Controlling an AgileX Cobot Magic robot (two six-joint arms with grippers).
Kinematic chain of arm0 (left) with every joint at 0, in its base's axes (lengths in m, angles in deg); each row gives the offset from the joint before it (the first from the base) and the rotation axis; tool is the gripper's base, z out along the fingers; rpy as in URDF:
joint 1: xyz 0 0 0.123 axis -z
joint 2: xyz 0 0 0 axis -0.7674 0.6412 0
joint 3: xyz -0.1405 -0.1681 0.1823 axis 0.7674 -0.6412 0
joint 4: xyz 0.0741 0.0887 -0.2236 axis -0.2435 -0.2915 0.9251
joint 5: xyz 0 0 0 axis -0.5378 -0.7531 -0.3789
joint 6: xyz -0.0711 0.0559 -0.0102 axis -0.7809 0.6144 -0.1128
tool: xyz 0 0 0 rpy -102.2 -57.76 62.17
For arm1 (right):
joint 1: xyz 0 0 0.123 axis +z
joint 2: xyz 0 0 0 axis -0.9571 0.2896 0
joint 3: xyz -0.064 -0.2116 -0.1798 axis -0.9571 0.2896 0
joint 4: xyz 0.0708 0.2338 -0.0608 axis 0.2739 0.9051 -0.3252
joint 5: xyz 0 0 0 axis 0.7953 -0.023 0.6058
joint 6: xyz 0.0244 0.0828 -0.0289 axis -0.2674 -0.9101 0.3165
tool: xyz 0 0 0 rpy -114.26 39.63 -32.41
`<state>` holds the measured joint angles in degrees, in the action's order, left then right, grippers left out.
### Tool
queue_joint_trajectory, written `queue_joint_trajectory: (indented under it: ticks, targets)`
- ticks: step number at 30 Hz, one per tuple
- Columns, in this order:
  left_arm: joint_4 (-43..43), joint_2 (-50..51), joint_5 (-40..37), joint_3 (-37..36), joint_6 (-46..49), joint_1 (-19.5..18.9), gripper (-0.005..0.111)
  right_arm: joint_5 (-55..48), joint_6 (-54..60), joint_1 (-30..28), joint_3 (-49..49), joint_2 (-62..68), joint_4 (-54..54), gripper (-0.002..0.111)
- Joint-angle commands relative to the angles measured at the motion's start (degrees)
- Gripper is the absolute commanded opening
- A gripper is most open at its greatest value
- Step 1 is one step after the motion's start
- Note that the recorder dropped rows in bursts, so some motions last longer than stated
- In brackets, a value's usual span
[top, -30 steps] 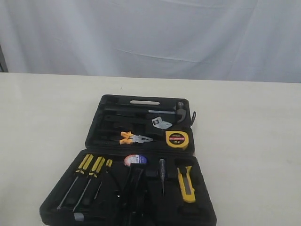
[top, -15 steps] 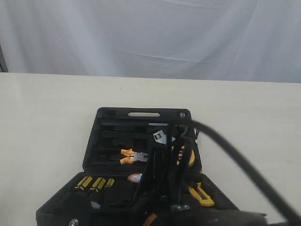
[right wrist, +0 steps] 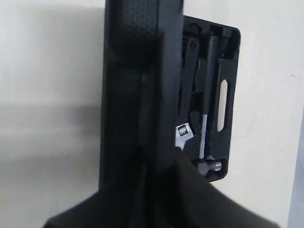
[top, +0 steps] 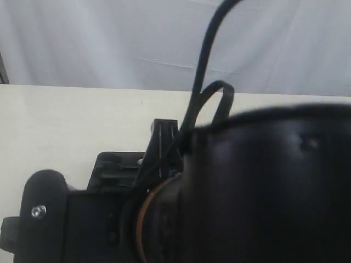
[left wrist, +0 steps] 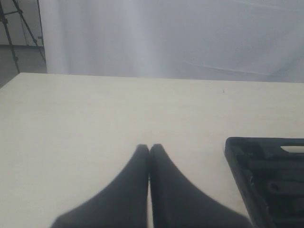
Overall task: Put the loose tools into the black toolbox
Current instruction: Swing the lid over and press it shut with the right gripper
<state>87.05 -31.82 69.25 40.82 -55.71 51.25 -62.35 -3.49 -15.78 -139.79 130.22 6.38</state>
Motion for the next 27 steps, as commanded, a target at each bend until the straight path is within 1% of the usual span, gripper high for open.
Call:
queue_joint_trajectory:
  ticks: [1,4,6,11,15,21,27]
  targets:
    - [0.1,-0.2,0.0,-0.1,-0.1,0.1,0.000,3.7,7.0,-6.5,-2.4,1.3,-2.7,0.000]
    - [0.1,-0.2,0.0,-0.1,-0.1,0.1,0.000,8.2,12.9,-13.2,-3.0,2.6,2.4,0.000]
    - [0.1,-0.2,0.0,-0.1,-0.1,0.1,0.000,10.4,18.1,-17.6,-4.2,3.8,8.0,0.000]
    - [0.1,-0.2,0.0,-0.1,-0.1,0.1,0.000,12.8,26.1,-25.9,-7.4,6.9,17.8,0.000]
    - [0.1,-0.2,0.0,-0.1,-0.1,0.1,0.000,15.2,31.1,-32.2,-9.6,11.8,24.9,0.000]
    - [0.1,-0.2,0.0,-0.1,-0.1,0.1,0.000,25.4,32.1,-37.9,-9.9,21.7,26.0,0.000]
    - [0.1,-0.2,0.0,-0.1,-0.1,0.1,0.000,35.6,31.3,-41.3,-9.9,31.1,25.6,0.000]
